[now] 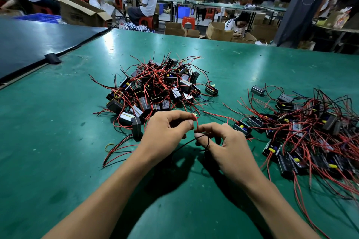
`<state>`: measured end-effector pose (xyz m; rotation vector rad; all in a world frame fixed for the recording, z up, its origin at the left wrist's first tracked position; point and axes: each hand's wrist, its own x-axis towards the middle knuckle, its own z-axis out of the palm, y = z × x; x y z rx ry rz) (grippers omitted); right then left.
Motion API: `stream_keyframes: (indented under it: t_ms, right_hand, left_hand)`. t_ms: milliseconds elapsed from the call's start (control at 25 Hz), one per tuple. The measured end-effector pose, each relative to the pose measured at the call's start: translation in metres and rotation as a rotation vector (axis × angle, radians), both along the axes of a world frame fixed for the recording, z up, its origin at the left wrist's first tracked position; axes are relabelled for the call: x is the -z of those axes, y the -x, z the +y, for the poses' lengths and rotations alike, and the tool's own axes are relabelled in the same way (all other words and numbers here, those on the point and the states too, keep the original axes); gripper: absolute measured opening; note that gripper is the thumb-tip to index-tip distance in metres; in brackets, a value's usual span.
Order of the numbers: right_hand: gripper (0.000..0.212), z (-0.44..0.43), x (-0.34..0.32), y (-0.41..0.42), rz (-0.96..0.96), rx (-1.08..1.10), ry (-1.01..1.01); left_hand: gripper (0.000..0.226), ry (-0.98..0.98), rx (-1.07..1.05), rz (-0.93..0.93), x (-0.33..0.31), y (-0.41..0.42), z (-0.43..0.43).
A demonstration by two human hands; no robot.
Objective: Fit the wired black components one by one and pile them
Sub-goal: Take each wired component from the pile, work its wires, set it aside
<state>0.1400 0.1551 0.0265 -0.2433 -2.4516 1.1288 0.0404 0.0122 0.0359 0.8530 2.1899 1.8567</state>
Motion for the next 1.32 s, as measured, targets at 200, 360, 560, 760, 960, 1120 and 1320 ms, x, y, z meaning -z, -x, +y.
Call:
stream_keyframes:
  t_ms: [200, 360, 560, 760, 960, 1120, 1320]
  right_hand:
    - [0.015, 0.0016, 0.0018, 0.0006, 0.001, 0.021, -0.011]
    - [0.012, 0.0022, 0.0012, 0.0011, 0.007, 0.035, -0.001]
    - [0.015, 0.0013, 0.0004, -0.0003, 0.040, 0.046, 0.001]
    - [0.017, 0.0011, -0.0002, -0.0002, 0.040, 0.052, 0.037]
    - [0.018, 0.0003, -0.0007, 0.0000, 0.044, 0.058, 0.059]
    - [0.015, -0.0009, -0.0017, -0.0005, 0.044, 0.041, 0.135]
    - [0.016, -0.0019, -0.0009, -0.0006, 0.035, 0.035, 0.120]
  left_hand:
    - [0.014, -0.048, -0.026, -0.080, -0.0003, 0.0029, -0.0002]
    - [0.013, -0.060, -0.019, -0.111, -0.0001, 0.0034, 0.0001]
    - [0.013, -0.052, -0.021, -0.095, -0.0001, 0.0038, -0.0006]
    - [0.011, -0.066, -0.030, -0.087, -0.0015, 0.0019, 0.0001]
    - [0.010, -0.064, -0.028, -0.064, -0.0032, 0.0004, -0.0002]
    - [0.010, -0.057, -0.028, -0.059, -0.0035, -0.0001, -0.0006]
    - [0.010, -0.036, -0.071, -0.086, -0.0029, 0.0000, -0.0002]
